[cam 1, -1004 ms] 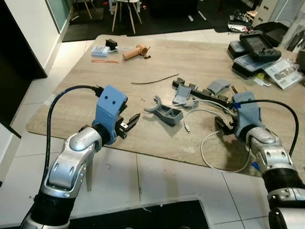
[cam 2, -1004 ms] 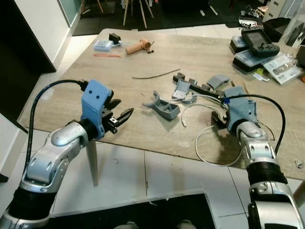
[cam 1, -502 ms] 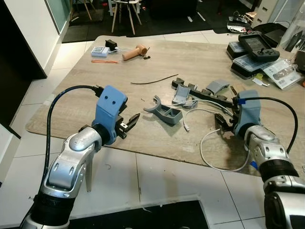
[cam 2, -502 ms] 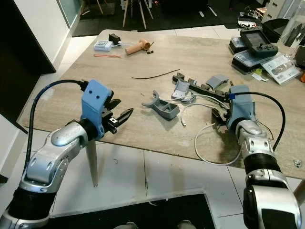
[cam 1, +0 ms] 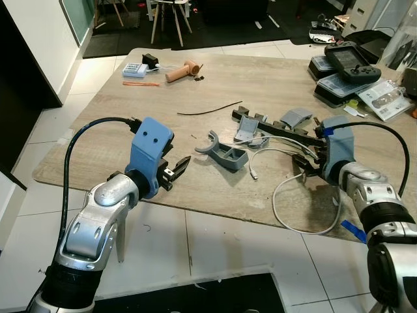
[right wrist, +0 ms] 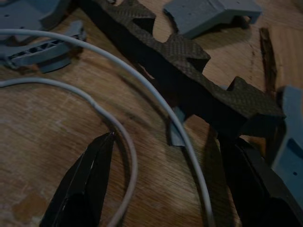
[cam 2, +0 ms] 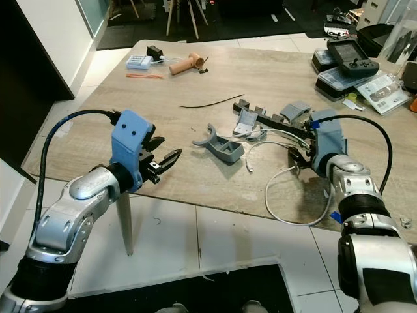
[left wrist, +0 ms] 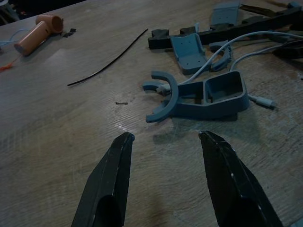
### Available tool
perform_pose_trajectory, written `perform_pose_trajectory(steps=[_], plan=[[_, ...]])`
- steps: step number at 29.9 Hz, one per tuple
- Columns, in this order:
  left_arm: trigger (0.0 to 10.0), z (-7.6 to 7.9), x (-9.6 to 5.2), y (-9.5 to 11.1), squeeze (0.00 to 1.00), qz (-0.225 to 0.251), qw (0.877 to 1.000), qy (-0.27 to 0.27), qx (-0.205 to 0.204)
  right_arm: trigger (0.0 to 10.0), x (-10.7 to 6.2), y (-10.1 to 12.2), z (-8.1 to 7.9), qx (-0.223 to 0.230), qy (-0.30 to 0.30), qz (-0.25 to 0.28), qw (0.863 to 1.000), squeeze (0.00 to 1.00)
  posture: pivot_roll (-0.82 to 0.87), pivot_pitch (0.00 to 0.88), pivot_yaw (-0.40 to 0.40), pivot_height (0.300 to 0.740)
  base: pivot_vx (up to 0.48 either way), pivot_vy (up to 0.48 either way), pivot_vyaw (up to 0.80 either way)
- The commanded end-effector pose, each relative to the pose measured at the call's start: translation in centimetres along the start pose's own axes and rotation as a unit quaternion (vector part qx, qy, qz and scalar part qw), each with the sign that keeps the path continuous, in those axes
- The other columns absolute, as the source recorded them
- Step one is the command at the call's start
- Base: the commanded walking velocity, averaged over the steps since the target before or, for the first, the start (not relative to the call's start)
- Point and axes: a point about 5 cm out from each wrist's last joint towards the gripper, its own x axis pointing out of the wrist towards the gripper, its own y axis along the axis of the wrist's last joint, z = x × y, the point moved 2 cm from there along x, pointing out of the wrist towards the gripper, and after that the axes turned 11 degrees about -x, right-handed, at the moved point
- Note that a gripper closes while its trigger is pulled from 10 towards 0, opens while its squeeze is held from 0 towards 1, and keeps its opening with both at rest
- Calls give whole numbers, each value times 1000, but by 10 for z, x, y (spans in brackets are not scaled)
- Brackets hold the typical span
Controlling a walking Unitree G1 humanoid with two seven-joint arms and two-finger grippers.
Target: Picking trash to rubbish bin
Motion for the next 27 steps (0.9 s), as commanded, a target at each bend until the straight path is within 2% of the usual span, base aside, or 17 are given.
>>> perform_pose_trajectory(steps=[1, 3, 4, 7, 8, 9, 14, 18, 19, 21, 27], plan=[[10000, 0, -3, -3, 0, -8, 1000, -1, 2, 10000, 1, -27, -10, 4, 27, -63, 998, 0, 62, 215, 72, 740, 0, 0, 0], [10000, 1, -3, -3, 0, -8, 1000, -2, 2, 10000, 2, -31, -13, 11, 33, -70, 997, 0, 63, 213, 69, 740, 0, 0, 0], [10000, 2, -3, -3, 0, -9, 1000, -3, 4, 7686, 2, -36, -17, 35, 45, -80, 995, 0, 63, 214, 70, 740, 0, 0, 0], [10000, 3, -2, -3, 0, -9, 1000, -5, 5, 7686, 2, -41, -21, 55, 54, -85, 993, 0, 65, 212, 68, 740, 0, 0, 0], [10000, 2, -2, -3, 0, -9, 1000, -5, 6, 9608, 2, -42, -24, 75, 63, -84, 992, 0, 65, 212, 68, 740, 0, 0, 0], [10000, 2, -2, -3, 0, -10, 1000, -5, 6, 10000, 2, -42, -26, 90, 69, -82, 990, 0, 64, 211, 69, 740, 0, 0, 0], [10000, 2, -2, -3, 0, -11, 1000, -7, 10, 10000, 2, -40, -31, 159, 93, -72, 980, 0, 63, 207, 67, 740, 0, 0, 0], [10000, 3, -2, -3, 0, -11, 1000, -8, 11, 10000, 1, -44, -33, 155, 103, -85, 979, 0, 62, 205, 67, 740, 0, 0, 0], [10000, 3, -2, -3, 0, -11, 1000, -8, 10, 7373, 1, -45, -34, 156, 105, -87, 978, 0, 62, 205, 67, 740, 0, 0, 0], [10000, 3, -2, -3, 0, -11, 1000, -9, 10, 0, 1, -45, -35, 162, 108, -90, 977, 0, 63, 202, 66, 740, 0, 0, 0], [10000, 3, -2, -3, 0, -11, 1000, -9, 10, 0, 1, -44, -40, 170, 128, -90, 973, 0, 65, 203, 66, 740, 0, 0, 0]])
